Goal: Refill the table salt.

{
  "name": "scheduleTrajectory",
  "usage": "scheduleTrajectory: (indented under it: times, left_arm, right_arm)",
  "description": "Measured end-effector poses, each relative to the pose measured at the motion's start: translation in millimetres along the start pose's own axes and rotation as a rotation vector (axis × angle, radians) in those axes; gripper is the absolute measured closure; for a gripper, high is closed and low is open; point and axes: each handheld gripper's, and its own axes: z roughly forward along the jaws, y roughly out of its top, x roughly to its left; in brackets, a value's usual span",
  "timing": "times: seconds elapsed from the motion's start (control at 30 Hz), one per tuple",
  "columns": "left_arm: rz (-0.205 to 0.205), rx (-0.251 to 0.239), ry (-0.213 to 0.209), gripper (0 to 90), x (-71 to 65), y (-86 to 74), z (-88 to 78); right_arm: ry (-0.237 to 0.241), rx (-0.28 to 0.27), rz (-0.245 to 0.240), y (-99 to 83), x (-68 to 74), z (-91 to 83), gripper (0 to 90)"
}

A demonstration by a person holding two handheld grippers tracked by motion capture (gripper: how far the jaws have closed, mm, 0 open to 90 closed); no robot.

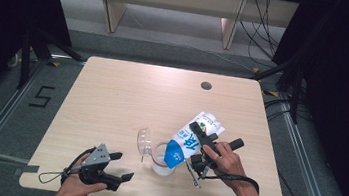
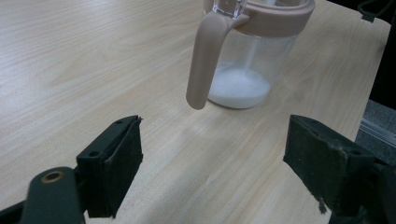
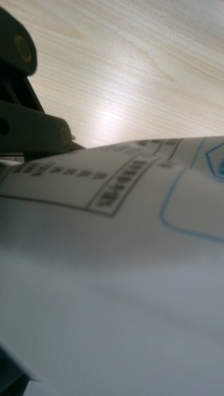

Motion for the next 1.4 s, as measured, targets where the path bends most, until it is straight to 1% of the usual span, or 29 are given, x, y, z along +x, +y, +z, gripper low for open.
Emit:
scheduleTrajectory:
  times: [0.07,0.1,0.17,0.33,0.37,0.4,0.43,0.47,0.5,0.53,0.57,0.87,0.9,0.93,1.0,1.03,1.07,1.13,1.17,1.23,1.27,1.3,1.4]
  left_arm:
    - [0.000,0.001,0.001,18.5,0.0,0.0,0.0]
    - [-0.001,0.001,0.000,18.5,0.0,-0.1,0.1]
    - [-0.002,0.002,-0.001,18.5,-0.1,-0.1,0.1]
    - [-0.001,0.002,0.000,18.5,0.2,-0.1,0.0]
    - [-0.003,0.001,-0.001,18.5,-0.1,-0.2,0.1]
    - [-0.002,0.001,-0.001,18.5,-0.1,-0.1,0.1]
    - [-0.002,0.001,-0.001,18.5,-0.2,-0.2,0.1]
    - [-0.001,0.001,-0.001,18.5,-0.1,-0.2,0.1]
    - [-0.002,0.002,-0.001,18.5,0.0,-0.1,0.1]
    - [-0.002,0.002,0.000,18.5,0.1,-0.1,0.1]
    - [-0.001,0.002,0.000,18.5,0.1,-0.1,0.0]
    - [-0.002,0.001,-0.001,18.5,-0.1,-0.1,0.1]
    - [-0.002,0.002,-0.001,18.5,0.0,-0.1,0.2]
    - [-0.002,0.002,-0.001,18.5,0.0,-0.1,0.1]
    - [-0.002,0.001,0.000,18.5,-0.1,-0.2,0.1]
    - [-0.002,0.001,0.000,18.5,-0.1,-0.2,0.1]
    - [0.000,0.002,0.000,18.5,0.2,-0.1,0.1]
    - [-0.002,0.002,0.000,18.5,-0.1,-0.2,0.2]
    - [-0.002,0.002,0.000,18.5,-0.1,-0.2,0.1]
    - [-0.002,0.002,0.000,18.5,0.0,-0.2,0.1]
    - [-0.004,0.000,0.000,18.5,-0.1,-0.1,0.3]
    - [-0.003,0.002,0.000,18.5,0.0,-0.2,0.1]
    - [-0.002,0.001,0.000,18.5,-0.1,-0.2,0.1]
  right_arm:
    - [0.004,0.006,-0.001,0.3,-0.5,-0.4,55.9]
    - [0.021,0.034,0.040,0.3,2.7,-2.0,55.9]
    - [0.020,0.030,0.036,0.4,2.4,-1.8,55.9]
    - [0.022,0.040,0.046,0.6,3.6,-2.5,56.2]
    - [0.022,0.047,0.060,0.6,4.3,-3.2,56.2]
    - [0.010,0.023,0.016,0.7,0.7,-1.7,56.3]
    - [0.014,0.032,0.023,0.7,1.4,-2.4,56.4]
    - [-0.004,0.017,0.017,0.3,0.8,-1.6,56.5]
    - [-0.015,0.016,0.023,0.0,1.4,-1.7,56.5]
    - [-0.015,0.013,0.017,-0.1,0.8,-1.5,56.5]
    - [0.003,0.020,0.034,-0.5,2.5,-1.6,56.6]
    - [-0.002,0.021,0.032,-0.6,1.6,-1.8,57.0]
    - [-0.004,0.033,0.051,-0.6,2.9,-2.7,57.0]
    - [-0.005,0.020,0.026,-0.7,1.4,-1.8,57.0]
    - [-0.004,0.023,0.026,-0.7,1.7,-2.0,57.1]
    - [-0.005,0.028,0.036,-0.7,2.2,-2.3,57.1]
    - [-0.004,0.022,0.023,-0.6,1.4,-1.9,57.2]
    - [-0.016,0.018,0.022,-0.5,1.6,-1.6,57.2]
    - [0.002,0.035,0.025,-0.1,1.6,-2.7,57.3]
    - [0.003,0.040,0.024,0.2,1.5,-3.2,57.5]
    - [0.002,0.048,0.041,0.3,2.3,-3.9,57.6]
    - [-0.017,0.033,0.010,0.6,-0.4,-3.4,57.7]
    - [-0.014,0.040,0.005,0.9,-1.0,-3.9,58.1]
